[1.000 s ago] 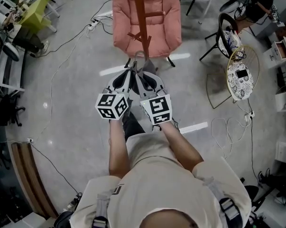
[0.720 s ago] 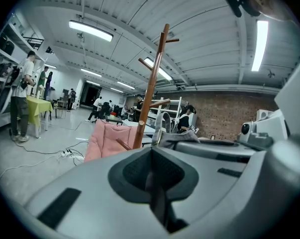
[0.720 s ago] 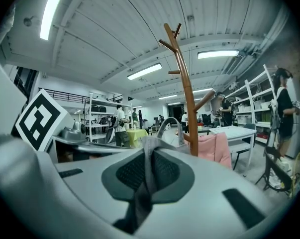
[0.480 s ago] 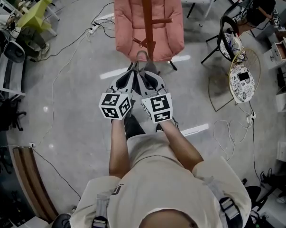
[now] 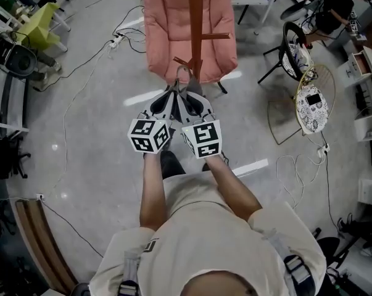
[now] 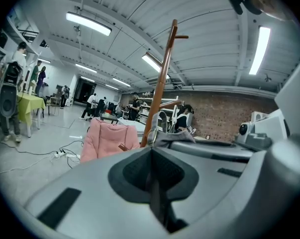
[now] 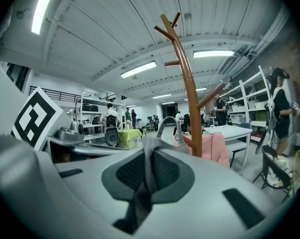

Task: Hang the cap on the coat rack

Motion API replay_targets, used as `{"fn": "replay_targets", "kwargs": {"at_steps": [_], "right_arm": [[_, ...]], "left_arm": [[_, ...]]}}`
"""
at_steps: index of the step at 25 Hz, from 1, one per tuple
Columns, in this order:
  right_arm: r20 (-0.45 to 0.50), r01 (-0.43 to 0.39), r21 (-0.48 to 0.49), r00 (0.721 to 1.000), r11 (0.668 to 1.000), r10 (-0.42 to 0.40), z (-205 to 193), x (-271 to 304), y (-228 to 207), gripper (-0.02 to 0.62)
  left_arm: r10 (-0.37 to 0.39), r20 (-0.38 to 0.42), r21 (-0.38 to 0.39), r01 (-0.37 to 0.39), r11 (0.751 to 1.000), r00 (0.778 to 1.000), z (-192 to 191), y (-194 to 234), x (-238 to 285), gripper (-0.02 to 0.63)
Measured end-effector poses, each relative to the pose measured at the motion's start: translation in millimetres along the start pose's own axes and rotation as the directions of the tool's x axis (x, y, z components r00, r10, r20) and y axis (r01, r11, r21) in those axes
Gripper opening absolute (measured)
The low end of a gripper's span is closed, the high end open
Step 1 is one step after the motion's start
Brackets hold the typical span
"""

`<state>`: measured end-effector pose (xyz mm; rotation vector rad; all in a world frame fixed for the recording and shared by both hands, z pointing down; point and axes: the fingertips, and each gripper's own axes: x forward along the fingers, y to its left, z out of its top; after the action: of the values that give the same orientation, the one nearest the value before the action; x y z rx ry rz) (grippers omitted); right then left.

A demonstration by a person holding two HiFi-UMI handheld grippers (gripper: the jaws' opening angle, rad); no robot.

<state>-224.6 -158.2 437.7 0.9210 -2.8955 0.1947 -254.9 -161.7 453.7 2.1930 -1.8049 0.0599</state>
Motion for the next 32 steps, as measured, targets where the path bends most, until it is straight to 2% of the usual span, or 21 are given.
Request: {"fn": "replay_targets", "kwargs": {"at_steps": [19,24,32], "right_arm": [[-0.076,0.127,0.038,0.989,0.991,-0.124,-19,32,-19,0.011],[-0.089,0.184,0.036,0.980,0.982,-0.180,-19,40,-29,0.011],[-0.128,0.280,0.048,0.954,0.959,-0.272,-28,48,-46,0.011]], "left_arm": [[-0.121,-0.083,-0.053,0.117,0.992,0.989,-12,22,43,0.007],[-0.182,-0.100,-0.067,0.176,0.982,0.978,-13,23,59,0.006],[-0.280,-0.147,-0.083,0.270,0.959,0.949,-21,21,84,0.006]]}}
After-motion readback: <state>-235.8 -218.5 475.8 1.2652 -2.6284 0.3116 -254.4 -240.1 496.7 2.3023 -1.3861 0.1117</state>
